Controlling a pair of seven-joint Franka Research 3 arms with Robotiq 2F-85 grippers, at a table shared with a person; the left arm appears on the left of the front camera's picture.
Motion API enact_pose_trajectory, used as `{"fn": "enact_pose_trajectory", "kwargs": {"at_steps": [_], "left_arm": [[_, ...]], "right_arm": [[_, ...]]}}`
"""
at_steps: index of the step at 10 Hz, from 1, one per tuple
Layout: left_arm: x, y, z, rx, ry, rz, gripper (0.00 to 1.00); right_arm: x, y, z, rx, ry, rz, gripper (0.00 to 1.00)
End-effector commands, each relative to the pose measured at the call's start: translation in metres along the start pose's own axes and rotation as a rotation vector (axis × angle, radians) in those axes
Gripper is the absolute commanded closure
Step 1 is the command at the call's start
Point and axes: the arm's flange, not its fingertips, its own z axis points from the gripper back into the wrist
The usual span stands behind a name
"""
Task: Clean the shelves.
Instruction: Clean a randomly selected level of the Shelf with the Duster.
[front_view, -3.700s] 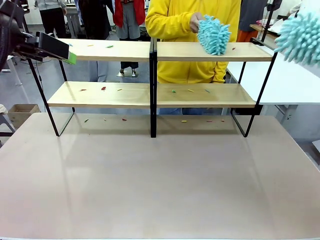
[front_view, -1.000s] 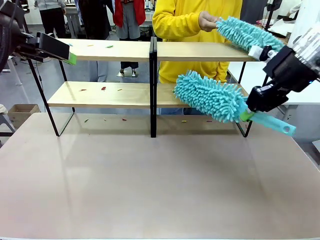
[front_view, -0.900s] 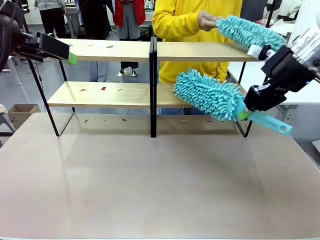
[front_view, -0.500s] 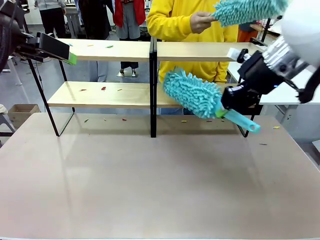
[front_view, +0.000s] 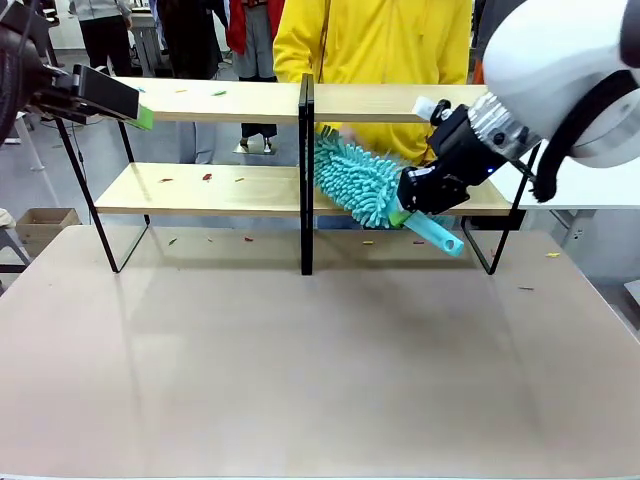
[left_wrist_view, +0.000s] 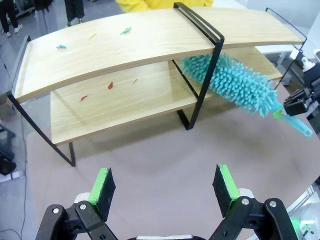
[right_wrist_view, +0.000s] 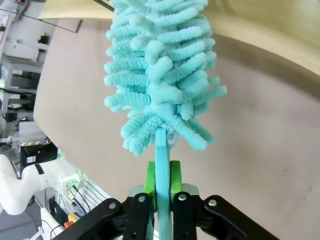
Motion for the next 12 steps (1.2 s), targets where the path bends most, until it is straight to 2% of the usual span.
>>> {"fn": "enact_pose_trajectory", "kwargs": {"at_steps": [1, 3, 4, 5, 6, 7, 11, 12], "left_arm": [[0.0, 0.0, 0.001, 0.009, -0.005, 0.0, 0.0], [0.0, 0.0, 0.001, 0.009, -0.005, 0.0, 0.0], [0.0, 0.0, 0.001, 0.009, -0.005, 0.0, 0.0], [0.0, 0.0, 0.001, 0.009, -0.005, 0.0, 0.0], [0.0, 0.0, 0.001, 0.009, -0.005, 0.0, 0.0], [0.0, 0.0, 0.001, 0.009, -0.005, 0.0, 0.0], [0.0, 0.0, 0.001, 0.009, -0.005, 0.0, 0.0], [0.0, 0.0, 0.001, 0.009, -0.005, 0.0, 0.0]], "right_arm": [[0.012, -0.001, -0.003, -0.012, -0.029, -0.075, 0.87], [0.016, -0.01, -0.01, -0.046, -0.035, -0.14, 0.87], [0.018, -0.017, -0.008, -0.093, -0.061, -0.174, 0.87], [0.021, -0.028, -0.002, -0.153, -0.134, -0.236, 0.87], [0.023, -0.044, 0.002, -0.213, -0.152, -0.293, 0.87], [0.023, -0.056, 0.007, -0.228, -0.132, -0.331, 0.87], [0.013, -0.103, 0.053, -0.366, -0.189, -0.461, 0.87], [0.008, -0.115, 0.066, -0.434, -0.217, -0.497, 0.87]]}}
